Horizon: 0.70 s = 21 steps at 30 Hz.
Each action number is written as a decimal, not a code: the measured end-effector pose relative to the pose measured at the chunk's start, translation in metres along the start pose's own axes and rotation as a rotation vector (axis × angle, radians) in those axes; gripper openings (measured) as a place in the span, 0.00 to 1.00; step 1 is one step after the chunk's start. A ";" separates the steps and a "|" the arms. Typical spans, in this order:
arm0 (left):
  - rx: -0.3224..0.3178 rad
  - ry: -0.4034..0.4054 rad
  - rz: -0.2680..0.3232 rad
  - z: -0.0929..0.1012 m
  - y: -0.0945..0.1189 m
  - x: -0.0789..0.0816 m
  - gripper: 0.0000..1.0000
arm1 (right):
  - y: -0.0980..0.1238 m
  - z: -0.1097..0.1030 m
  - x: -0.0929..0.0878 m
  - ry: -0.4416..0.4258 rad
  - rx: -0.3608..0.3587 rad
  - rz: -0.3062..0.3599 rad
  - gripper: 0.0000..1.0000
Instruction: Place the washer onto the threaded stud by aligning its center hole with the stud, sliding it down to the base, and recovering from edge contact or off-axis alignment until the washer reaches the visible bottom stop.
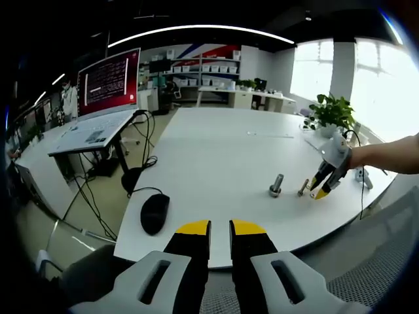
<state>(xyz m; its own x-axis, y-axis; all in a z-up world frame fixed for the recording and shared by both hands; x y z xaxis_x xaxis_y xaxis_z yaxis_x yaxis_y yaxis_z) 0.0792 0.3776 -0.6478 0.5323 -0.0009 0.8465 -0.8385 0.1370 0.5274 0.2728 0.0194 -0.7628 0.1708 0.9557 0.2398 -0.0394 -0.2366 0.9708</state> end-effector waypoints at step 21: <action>0.001 0.003 0.006 -0.001 0.000 0.000 0.09 | -0.008 0.012 -0.008 -0.017 -0.018 0.052 0.15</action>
<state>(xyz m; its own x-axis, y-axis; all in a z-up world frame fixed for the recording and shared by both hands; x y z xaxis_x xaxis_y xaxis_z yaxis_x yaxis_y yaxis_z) 0.0796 0.3781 -0.6475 0.5276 0.0034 0.8495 -0.8418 0.1363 0.5223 0.2832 0.0114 -0.7731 0.1850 0.9388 0.2904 -0.0662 -0.2829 0.9568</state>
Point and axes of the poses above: the point that each gripper's makers call its tool centre point, and the gripper's own axes: y roughly backward along the fingers, z roughly to its right, x roughly out of its top, the point moved 10 cm from there along y, roughly backward along the fingers, and after that the axes turned 1 degree about z, right-handed, at the moved point
